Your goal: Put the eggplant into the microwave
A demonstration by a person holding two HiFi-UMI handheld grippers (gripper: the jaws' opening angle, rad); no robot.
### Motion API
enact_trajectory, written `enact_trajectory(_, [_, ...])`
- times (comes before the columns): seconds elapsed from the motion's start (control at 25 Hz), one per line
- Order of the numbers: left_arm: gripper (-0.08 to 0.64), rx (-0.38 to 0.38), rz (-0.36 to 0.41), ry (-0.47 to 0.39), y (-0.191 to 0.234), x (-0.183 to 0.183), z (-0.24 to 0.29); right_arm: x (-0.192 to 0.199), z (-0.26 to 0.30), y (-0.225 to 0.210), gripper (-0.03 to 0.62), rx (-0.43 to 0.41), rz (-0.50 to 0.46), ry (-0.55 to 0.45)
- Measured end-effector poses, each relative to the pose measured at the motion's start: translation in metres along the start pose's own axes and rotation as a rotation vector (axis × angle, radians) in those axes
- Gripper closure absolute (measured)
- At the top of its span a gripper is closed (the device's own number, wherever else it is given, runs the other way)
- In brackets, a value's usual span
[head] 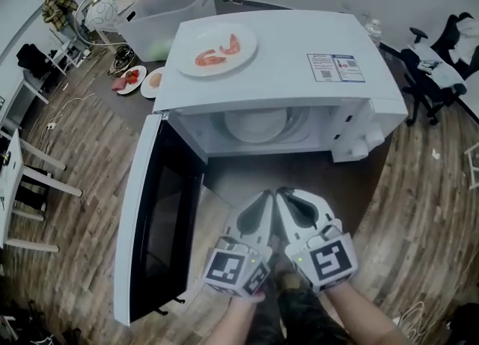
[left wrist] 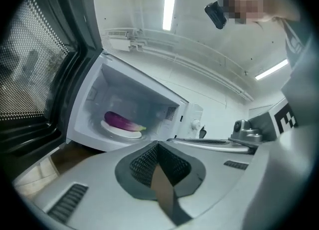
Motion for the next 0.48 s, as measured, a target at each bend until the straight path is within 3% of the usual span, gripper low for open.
enact_trajectory(0.48, [0.558,0.008,0.045,0.015,-0.051,-0.014,-0.059,-0.035,-0.063,0.028,0.591,-0.101,-0.028,-0.039])
Point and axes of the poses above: the fingertips, and each gripper's own axes: z forward along the fingers, y to its left, x out of its underside, the point moved 9 cm from there along -z, backward along the fingers, and after that the axes turned 10 degrees about -z, right-handed, at the moved point
